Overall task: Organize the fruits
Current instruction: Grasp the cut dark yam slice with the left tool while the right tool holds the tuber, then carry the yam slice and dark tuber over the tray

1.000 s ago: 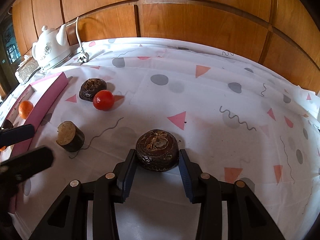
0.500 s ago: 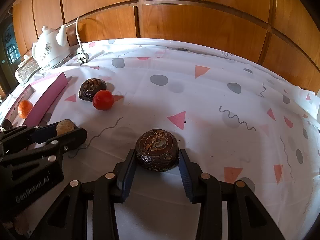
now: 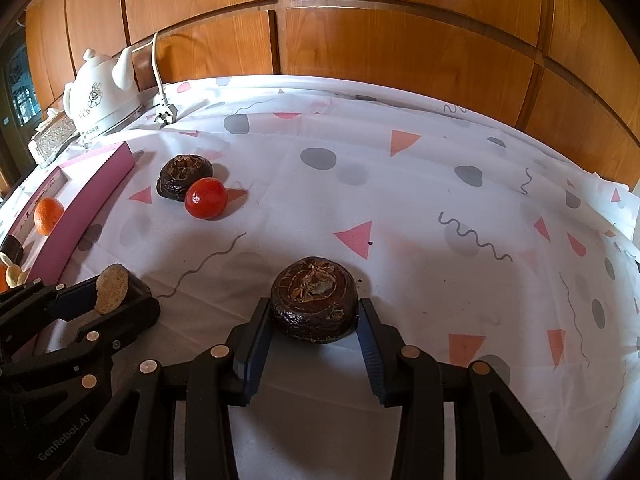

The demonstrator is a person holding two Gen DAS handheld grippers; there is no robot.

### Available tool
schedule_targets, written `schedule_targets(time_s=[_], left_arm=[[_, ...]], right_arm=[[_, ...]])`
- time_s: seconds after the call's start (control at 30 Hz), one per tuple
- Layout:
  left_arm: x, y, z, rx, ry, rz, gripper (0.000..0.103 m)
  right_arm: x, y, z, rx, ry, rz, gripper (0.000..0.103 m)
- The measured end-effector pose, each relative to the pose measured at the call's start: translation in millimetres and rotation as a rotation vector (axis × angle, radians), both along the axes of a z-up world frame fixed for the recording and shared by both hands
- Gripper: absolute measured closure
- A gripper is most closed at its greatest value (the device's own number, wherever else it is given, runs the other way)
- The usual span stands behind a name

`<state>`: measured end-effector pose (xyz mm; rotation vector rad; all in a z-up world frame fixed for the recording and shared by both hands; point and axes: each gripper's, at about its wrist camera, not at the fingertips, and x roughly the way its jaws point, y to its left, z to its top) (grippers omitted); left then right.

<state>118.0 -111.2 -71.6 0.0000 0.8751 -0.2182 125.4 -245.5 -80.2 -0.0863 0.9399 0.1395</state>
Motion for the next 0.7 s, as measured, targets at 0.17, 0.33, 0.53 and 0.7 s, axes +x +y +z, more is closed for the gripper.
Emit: schedule_targets(time_s=[0.17,0.33,0.53,0.7], left_arm=[[0.1,0.3,0.0,0.004,-0.004,-0.001,0.069],[0.3,1.0,0.0,0.005,-0.007,-0.002,0.069],[0.3,1.4,-0.1,0.006,-0.01,-0.003,0.069],[0.6,1.7,-0.1,0.005,-0.01,-0.003,0.069]], right_arm=[[0.1,0.6,-0.1,0.0,-0.003,0.0,0.061],[0.2,0.5,-0.4,0.005,-0.005,-0.001,0.061],[-0.5,-0.3,-0.2,0.009,-0.006,-0.002,0.061],[-0.5,-0.2,-0.1,0.008,-0.006,-0.002,0.061]])
